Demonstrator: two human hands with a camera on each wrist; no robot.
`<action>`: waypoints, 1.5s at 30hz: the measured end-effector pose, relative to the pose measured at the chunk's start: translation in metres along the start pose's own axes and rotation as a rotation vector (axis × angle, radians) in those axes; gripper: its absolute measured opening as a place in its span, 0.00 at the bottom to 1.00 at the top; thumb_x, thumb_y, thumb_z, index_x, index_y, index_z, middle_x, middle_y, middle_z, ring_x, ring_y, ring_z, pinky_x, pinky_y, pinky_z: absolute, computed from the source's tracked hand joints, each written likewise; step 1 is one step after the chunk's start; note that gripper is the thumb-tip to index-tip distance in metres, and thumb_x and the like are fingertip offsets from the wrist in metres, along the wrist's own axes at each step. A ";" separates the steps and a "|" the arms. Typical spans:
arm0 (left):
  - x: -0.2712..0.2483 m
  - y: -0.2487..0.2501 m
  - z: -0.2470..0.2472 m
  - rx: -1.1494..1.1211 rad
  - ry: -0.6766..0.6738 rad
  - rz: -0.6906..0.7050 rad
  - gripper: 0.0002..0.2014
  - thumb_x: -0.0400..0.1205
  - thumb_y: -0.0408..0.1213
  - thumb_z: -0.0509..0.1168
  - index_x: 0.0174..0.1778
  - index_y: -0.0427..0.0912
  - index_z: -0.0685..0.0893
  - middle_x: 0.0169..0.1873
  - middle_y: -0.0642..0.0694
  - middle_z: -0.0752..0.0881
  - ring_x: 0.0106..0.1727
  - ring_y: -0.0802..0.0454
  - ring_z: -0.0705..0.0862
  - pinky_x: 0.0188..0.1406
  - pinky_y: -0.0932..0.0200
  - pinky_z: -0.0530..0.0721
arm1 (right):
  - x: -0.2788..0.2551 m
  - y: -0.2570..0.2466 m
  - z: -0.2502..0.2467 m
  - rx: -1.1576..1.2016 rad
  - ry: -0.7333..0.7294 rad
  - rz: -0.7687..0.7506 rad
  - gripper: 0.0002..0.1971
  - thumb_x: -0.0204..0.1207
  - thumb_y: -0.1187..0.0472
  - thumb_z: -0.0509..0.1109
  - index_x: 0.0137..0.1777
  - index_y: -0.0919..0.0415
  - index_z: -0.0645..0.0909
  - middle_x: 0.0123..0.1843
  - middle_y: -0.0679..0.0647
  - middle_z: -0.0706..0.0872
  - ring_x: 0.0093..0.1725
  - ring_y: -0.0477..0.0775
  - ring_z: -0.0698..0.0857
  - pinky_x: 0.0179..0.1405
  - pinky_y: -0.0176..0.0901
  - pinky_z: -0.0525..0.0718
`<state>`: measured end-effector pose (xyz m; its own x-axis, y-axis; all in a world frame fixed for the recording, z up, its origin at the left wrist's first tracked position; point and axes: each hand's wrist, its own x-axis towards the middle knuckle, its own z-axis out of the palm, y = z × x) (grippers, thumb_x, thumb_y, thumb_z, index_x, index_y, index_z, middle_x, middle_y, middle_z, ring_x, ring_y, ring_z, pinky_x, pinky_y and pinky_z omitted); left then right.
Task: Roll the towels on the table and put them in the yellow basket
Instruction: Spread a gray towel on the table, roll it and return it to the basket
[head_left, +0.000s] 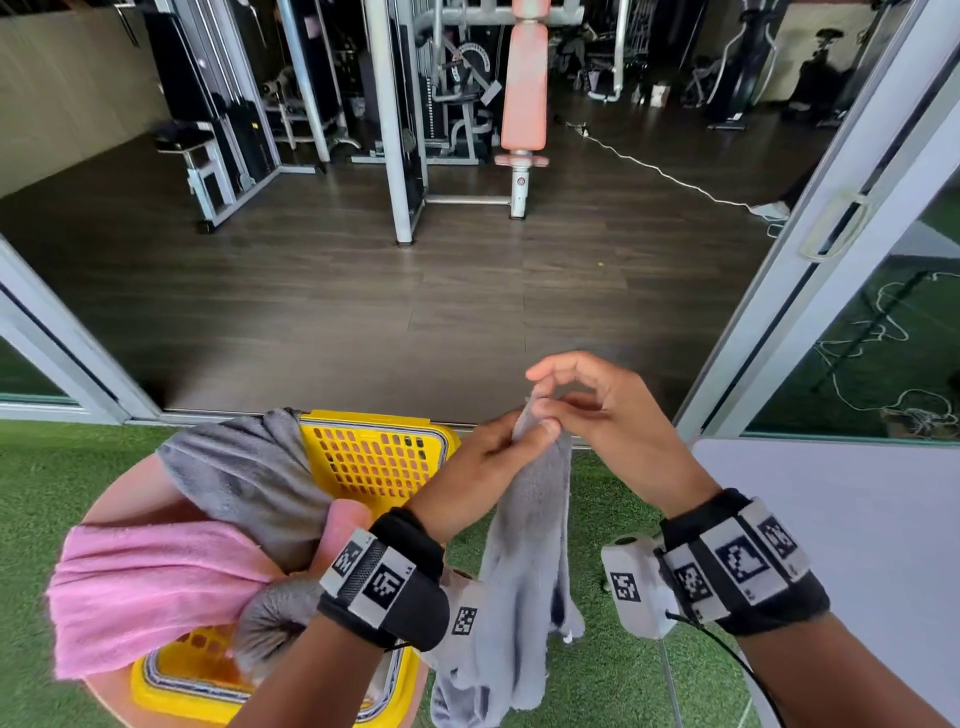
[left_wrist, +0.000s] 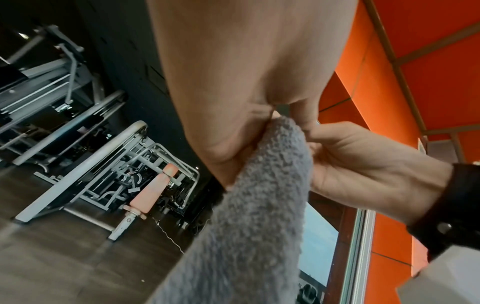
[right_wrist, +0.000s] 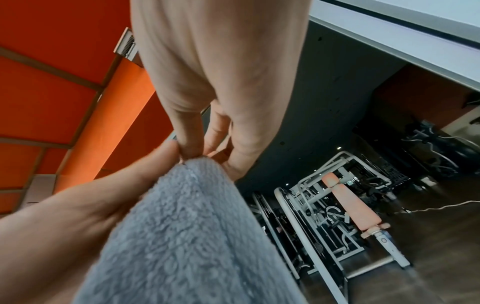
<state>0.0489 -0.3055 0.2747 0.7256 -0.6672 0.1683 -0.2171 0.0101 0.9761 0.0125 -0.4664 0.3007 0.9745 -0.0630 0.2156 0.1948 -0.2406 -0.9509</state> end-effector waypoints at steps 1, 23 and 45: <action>0.000 0.000 0.000 -0.017 0.029 0.005 0.18 0.87 0.43 0.60 0.59 0.30 0.82 0.52 0.46 0.85 0.59 0.53 0.80 0.66 0.52 0.74 | 0.001 0.002 0.002 -0.014 -0.002 0.010 0.12 0.77 0.71 0.72 0.57 0.58 0.84 0.48 0.56 0.87 0.43 0.54 0.86 0.48 0.44 0.82; 0.018 0.001 -0.058 0.034 0.663 0.072 0.25 0.84 0.46 0.65 0.32 0.27 0.71 0.30 0.45 0.71 0.34 0.50 0.68 0.34 0.53 0.69 | -0.009 0.016 0.009 -0.147 -0.032 0.056 0.09 0.81 0.53 0.70 0.45 0.57 0.88 0.37 0.60 0.83 0.36 0.47 0.75 0.40 0.45 0.72; 0.005 0.023 -0.020 0.058 0.019 -0.025 0.16 0.80 0.41 0.70 0.31 0.37 0.75 0.29 0.46 0.69 0.34 0.56 0.67 0.33 0.61 0.66 | -0.003 -0.004 0.005 -0.029 -0.015 -0.010 0.05 0.84 0.66 0.65 0.52 0.70 0.75 0.35 0.54 0.81 0.32 0.42 0.75 0.36 0.31 0.73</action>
<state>0.0604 -0.2940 0.3007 0.7434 -0.6524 0.1476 -0.2365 -0.0499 0.9703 0.0096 -0.4602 0.3029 0.9740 -0.0460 0.2217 0.2017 -0.2696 -0.9416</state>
